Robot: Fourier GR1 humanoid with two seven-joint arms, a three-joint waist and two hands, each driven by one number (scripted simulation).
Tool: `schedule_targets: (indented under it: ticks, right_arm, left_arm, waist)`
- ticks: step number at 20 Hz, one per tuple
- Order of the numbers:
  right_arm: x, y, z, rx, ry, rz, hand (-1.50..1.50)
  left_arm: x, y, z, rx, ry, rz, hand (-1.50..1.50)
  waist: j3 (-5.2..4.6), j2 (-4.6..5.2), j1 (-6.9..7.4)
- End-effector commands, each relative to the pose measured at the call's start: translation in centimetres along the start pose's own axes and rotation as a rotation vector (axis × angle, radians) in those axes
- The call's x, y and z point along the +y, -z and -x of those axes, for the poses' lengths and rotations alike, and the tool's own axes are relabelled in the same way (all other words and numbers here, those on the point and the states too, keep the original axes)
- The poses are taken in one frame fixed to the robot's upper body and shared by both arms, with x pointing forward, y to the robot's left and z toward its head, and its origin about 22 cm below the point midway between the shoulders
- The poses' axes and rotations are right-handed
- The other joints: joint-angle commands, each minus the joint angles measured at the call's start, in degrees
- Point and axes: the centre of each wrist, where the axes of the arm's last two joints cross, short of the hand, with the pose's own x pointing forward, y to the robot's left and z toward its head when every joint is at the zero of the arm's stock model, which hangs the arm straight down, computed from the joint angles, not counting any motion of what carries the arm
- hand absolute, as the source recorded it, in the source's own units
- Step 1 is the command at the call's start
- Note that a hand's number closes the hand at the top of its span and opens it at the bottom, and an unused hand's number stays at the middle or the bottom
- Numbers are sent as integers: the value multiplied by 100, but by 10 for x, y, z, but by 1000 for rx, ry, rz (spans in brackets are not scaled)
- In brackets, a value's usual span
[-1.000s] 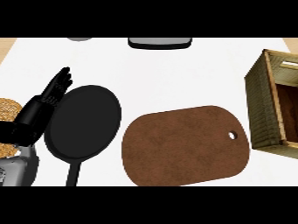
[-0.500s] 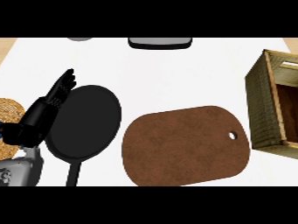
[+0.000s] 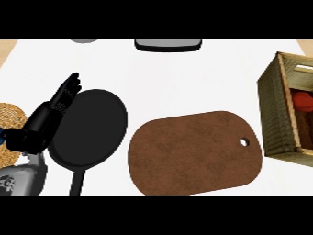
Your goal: Pick the bell pepper from the cutting board and place it in the basket
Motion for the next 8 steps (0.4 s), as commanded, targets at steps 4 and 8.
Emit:
schedule_targets:
  ticks: [4,8]
  right_arm:
    - [-31,15,-7,86,193,73,-150]
    - [-73,13,11,175,249,59,-150]
  left_arm:
    - [-1,10,-13,-1,14,-14,0]
    - [1,-10,5,7,5,-22,0]
  waist:
    - [0,-5,-35]
    - [1,-11,-50]
